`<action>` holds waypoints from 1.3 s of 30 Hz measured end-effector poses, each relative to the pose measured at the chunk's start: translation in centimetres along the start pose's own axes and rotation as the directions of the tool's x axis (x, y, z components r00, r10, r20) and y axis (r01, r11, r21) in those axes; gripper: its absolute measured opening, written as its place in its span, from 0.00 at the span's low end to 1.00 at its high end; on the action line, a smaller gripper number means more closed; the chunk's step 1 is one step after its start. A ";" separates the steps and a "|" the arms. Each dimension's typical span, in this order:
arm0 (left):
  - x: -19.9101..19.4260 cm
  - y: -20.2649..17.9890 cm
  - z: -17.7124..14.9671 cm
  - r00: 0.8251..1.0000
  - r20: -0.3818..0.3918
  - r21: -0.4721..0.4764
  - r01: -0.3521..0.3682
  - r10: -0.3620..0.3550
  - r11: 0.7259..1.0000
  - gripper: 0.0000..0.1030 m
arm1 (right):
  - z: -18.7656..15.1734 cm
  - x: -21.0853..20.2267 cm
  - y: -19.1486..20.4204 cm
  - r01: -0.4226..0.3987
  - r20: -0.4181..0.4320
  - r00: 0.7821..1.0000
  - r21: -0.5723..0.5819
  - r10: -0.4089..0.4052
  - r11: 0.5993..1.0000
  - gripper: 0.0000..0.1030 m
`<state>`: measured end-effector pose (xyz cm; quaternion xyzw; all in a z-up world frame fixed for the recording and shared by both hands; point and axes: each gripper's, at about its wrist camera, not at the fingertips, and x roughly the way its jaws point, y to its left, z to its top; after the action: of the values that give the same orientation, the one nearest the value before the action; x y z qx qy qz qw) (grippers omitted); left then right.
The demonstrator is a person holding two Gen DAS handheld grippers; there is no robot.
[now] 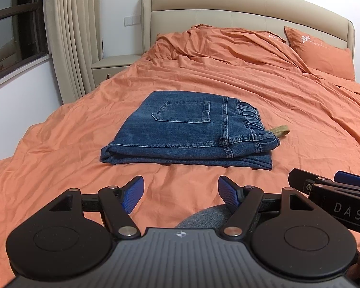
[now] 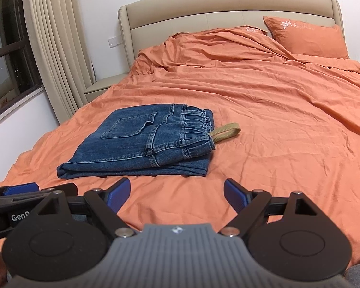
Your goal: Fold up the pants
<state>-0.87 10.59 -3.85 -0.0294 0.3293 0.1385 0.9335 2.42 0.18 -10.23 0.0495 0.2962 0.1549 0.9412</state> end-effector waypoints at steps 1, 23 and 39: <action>0.0 0.0 0.0 1.000 -0.001 -0.001 0.001 -0.001 1.000 0.80 | 0.0 0.0 0.0 -0.001 0.000 1.000 -0.003 0.001 1.000 0.79; 0.1 0.2 -0.2 1.000 -0.007 -0.004 0.006 -0.006 1.000 0.80 | 0.0 -0.1 0.1 0.003 -0.005 1.000 -0.014 -0.003 1.000 0.79; 0.1 0.2 -0.1 1.000 -0.008 -0.001 0.007 -0.007 1.000 0.80 | 0.0 -0.1 0.2 0.004 -0.003 1.000 -0.017 -0.004 1.000 0.79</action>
<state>-0.92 10.81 -3.97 -0.0317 0.3331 0.1353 0.9326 2.29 0.37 -10.18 0.0409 0.2965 0.1558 0.9414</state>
